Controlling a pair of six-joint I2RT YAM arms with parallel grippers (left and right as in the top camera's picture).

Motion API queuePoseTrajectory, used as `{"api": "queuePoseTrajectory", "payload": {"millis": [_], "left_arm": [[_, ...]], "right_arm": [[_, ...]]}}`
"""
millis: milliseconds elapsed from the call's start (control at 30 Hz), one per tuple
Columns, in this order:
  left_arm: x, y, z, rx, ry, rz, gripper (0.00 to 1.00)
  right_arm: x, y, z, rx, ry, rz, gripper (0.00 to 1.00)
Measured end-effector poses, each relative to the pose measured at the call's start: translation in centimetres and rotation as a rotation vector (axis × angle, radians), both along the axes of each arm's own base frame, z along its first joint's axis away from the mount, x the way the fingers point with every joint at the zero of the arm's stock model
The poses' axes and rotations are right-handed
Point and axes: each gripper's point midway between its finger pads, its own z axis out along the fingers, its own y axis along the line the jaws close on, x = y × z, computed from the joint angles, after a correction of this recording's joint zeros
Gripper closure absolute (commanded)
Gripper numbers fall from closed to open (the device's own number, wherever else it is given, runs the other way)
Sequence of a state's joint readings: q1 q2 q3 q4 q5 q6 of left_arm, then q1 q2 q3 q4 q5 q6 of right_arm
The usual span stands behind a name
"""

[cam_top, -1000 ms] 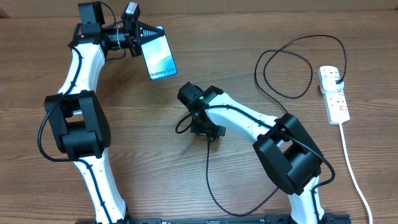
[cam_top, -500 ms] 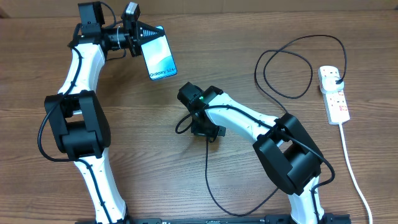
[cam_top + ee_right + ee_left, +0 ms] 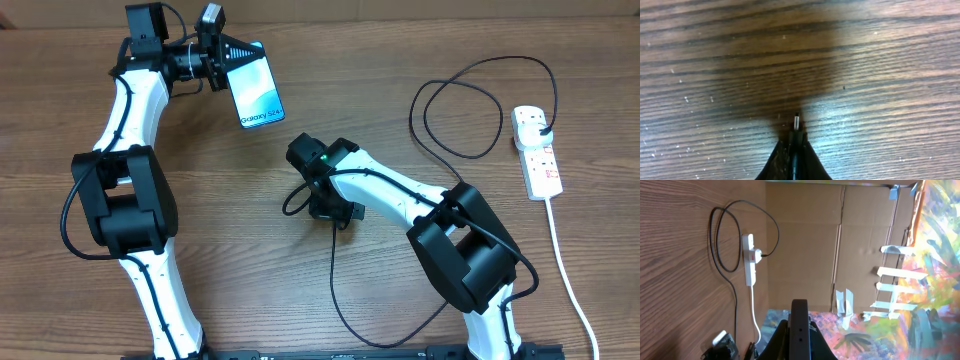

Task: Plug charger to phone and switch on socket

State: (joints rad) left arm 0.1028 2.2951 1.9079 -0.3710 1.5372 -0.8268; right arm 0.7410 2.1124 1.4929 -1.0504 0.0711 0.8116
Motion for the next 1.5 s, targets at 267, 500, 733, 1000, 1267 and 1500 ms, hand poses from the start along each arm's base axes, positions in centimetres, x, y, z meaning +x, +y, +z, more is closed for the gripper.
{"api": "queuePoseTrajectory", "payload": {"millis": [267, 500, 733, 1000, 1267, 1500], "left_arm": [[0.0, 0.0, 0.0, 0.000, 0.000, 0.000, 0.95], [0.0, 0.0, 0.0, 0.000, 0.000, 0.000, 0.96], [0.0, 0.0, 0.0, -0.002, 0.017, 0.001, 0.96], [0.3, 0.0, -0.2, 0.005, 0.061, 0.017, 0.96], [1.0, 0.2, -0.5, 0.031, 0.057, 0.049, 0.96], [2.4, 0.4, 0.3, 0.047, 0.020, 0.092, 0.96]], "right_arm": [[-0.4, 0.3, 0.0, 0.032, 0.032, -0.005, 0.96], [-1.2, 1.9, 0.4, 0.223, 0.181, 0.004, 0.96], [2.3, 8.0, 6.8, 0.893, 0.244, 0.133, 0.96], [5.5, 9.0, 15.3, 1.422, 0.174, 0.323, 0.96], [5.8, 8.8, 17.9, 1.560, 0.129, 0.446, 0.96], [7.3, 9.4, 19.8, 1.604, 0.017, 0.554, 0.96]]}}
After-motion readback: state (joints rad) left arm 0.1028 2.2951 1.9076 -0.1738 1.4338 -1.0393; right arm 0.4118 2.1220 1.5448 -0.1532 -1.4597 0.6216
